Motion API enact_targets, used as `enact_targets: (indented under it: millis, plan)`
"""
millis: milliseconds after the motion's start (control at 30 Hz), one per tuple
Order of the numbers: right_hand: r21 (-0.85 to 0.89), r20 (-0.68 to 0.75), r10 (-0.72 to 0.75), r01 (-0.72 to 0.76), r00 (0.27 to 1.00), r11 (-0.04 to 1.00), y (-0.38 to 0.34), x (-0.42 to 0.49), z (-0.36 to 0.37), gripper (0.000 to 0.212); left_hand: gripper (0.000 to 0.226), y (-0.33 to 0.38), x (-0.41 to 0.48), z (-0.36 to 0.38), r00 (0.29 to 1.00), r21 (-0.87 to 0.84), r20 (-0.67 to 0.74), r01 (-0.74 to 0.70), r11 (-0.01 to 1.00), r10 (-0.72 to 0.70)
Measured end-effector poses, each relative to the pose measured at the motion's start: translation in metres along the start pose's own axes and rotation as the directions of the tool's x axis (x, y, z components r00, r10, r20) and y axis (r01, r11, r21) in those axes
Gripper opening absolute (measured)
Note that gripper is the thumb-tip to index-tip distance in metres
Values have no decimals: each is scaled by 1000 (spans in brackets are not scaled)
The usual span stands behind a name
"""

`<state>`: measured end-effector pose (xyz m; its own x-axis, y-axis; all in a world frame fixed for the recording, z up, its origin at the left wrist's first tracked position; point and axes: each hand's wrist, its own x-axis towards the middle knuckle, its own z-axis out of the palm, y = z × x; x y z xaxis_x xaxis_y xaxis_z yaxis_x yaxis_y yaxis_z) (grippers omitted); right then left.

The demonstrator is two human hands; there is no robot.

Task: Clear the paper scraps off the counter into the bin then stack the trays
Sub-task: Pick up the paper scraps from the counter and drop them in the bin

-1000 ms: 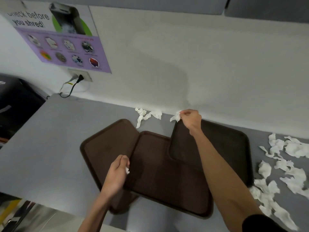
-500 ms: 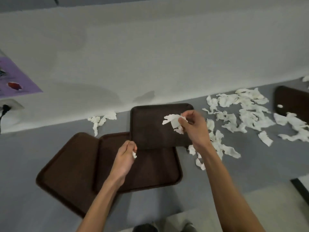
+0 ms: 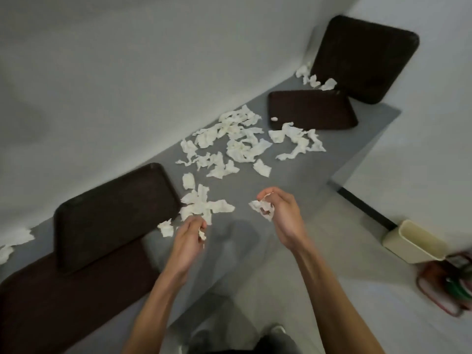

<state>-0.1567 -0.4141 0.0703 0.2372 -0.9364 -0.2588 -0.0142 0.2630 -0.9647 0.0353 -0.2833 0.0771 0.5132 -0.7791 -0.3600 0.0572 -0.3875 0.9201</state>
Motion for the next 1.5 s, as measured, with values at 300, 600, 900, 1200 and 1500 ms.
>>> enact_targets:
  millis: [300,600,900,1200,1500]
  plan:
    - [137,-230,80,-49,970,989,12,7,-230,23,4,18,0,240,967,94,255,-24,995,-1]
    - [454,-438,120,104,891,885,48,33,-431,16,28,15,24,457,807,94,591,-75,993,5]
    - [181,-579,225,-146,784,973,84,64,-610,35,43,-1,54,679,658,325,737,-142,935,-156]
    - [209,-593,425,-380,683,901,144,109,-783,36,40,-43,60,862,671,528,655,-77,846,-348]
    - [-18,-499,458,-537,736,843,269,183,-927,36,36,-168,85,999,741,666,579,-189,721,-340]
